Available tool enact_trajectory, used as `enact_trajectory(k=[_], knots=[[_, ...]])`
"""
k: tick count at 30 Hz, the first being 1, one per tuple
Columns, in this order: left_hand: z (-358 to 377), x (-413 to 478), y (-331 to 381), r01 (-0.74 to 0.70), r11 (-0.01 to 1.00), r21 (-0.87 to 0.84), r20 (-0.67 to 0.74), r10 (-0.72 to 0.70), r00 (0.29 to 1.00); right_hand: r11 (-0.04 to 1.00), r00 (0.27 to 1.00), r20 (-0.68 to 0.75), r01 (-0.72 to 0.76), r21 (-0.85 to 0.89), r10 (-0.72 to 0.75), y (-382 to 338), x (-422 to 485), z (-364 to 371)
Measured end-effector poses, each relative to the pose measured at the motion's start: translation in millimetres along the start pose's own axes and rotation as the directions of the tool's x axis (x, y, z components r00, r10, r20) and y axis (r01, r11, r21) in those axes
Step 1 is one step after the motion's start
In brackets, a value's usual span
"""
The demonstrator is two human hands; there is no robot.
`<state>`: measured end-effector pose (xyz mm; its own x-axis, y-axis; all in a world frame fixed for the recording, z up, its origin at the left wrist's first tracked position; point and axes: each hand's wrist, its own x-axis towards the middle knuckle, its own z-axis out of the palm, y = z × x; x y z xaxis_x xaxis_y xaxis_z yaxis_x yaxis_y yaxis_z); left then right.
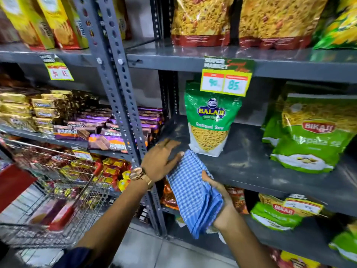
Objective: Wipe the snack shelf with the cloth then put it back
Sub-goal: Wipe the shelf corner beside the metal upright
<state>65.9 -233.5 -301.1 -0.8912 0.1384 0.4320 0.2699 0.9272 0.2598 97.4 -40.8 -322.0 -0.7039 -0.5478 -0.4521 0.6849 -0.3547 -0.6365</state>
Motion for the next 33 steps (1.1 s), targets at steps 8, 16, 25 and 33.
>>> enact_trajectory(k=[8, 16, 25, 33], knots=[[0.4, 26.6, -101.3, 0.122, 0.934, 0.337, -0.466, 0.053, 0.883, 0.734, 0.757, -0.300, 0.328, -0.595, -0.581, 0.8, 97.5, 62.7], [12.3, 63.4, -138.0, 0.061, 0.957, 0.283, -0.610, 0.131, 0.781, 0.018, 0.501, -0.049, -0.067, -0.998, -0.864, -12.6, 220.5, 71.8], [18.2, 69.6, -142.8, 0.046, 0.952, 0.301, -0.661, 0.174, 0.730, -0.053, 0.664, -0.150, -0.276, -0.960, -0.732, 0.0, 280.9, 57.3], [20.3, 69.9, -146.4, 0.009, 0.955, 0.297, -0.681, 0.205, 0.703, 0.516, 0.326, -0.448, 0.161, -0.842, -0.833, -41.0, 312.6, 77.1]])
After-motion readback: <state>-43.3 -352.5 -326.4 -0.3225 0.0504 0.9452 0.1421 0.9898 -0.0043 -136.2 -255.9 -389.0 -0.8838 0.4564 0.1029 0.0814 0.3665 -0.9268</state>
